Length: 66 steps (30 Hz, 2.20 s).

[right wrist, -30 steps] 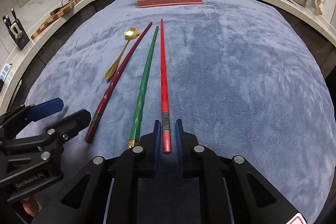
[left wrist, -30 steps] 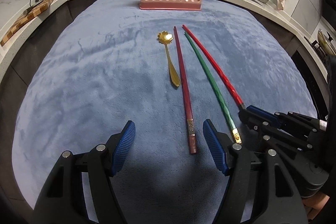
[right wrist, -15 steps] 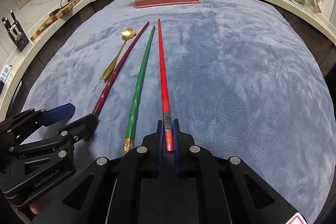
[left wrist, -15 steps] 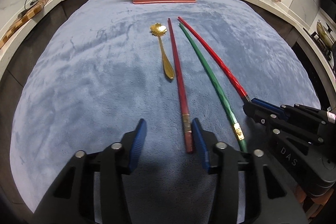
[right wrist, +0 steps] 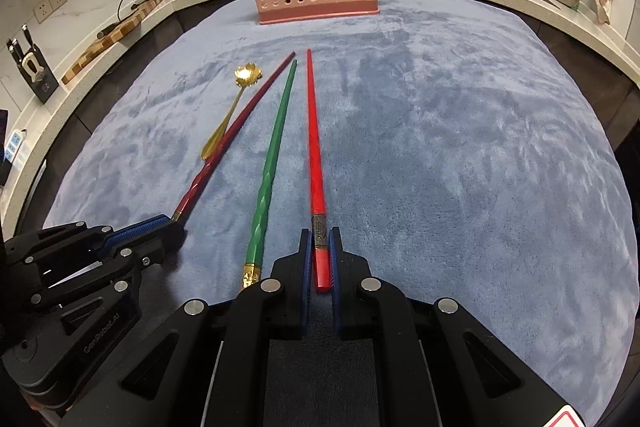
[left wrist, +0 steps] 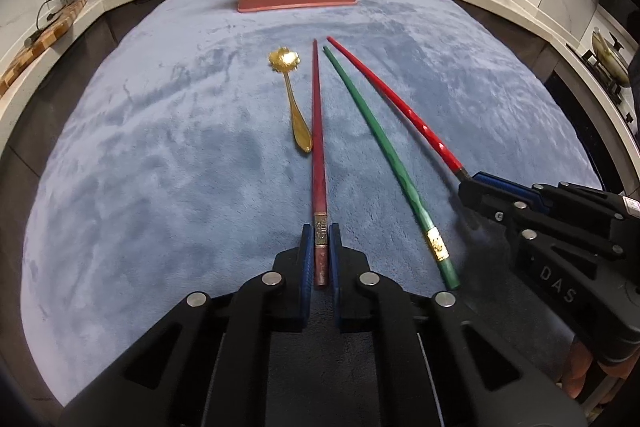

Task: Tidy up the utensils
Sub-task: 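Lift both chopsticks and lower them into the pink caddy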

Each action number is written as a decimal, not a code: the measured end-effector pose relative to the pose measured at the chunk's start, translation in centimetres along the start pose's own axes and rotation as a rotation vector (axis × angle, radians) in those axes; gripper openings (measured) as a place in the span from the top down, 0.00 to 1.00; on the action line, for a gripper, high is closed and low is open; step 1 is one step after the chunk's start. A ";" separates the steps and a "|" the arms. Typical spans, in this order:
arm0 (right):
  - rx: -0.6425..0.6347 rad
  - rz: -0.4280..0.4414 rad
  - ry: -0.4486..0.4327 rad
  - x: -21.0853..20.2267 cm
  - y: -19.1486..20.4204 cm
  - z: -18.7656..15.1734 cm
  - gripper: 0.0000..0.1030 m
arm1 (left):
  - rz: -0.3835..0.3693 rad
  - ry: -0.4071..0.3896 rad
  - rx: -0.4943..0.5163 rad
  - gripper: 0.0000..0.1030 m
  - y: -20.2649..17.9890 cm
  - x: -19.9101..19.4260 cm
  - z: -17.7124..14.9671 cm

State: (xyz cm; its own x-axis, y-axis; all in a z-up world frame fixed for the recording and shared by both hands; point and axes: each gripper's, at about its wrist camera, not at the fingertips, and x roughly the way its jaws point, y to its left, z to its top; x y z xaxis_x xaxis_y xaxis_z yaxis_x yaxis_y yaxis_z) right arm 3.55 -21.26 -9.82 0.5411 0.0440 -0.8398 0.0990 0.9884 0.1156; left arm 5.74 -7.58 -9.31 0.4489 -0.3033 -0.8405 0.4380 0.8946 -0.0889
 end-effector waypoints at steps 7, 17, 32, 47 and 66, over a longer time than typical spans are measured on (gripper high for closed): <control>0.023 0.017 -0.100 -3.8 -0.3 2.3 0.92 | 0.018 -0.083 0.010 0.93 -0.2 -3.3 2.0; 0.046 0.031 -0.291 -10.4 -0.9 8.8 0.93 | 0.033 -0.259 0.025 0.93 0.1 -8.9 8.2; 0.045 0.054 -0.460 -14.8 -1.1 16.1 0.93 | 0.062 -0.416 0.040 0.93 0.9 -12.7 15.8; 0.008 0.088 -0.566 -16.0 0.0 23.7 0.93 | 0.070 -0.524 0.042 0.93 2.5 -14.5 23.4; 0.044 0.106 -0.695 -12.9 0.5 37.5 0.93 | 0.075 -0.731 -0.032 0.93 6.8 -15.3 36.7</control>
State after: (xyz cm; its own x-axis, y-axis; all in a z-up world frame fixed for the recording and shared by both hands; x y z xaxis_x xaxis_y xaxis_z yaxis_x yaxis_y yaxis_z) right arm 27.95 -26.77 21.00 0.9565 0.0220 -0.2908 0.0420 0.9764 0.2120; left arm 30.45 -8.88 22.53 0.8863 -0.3726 -0.2752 0.3679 0.9272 -0.0703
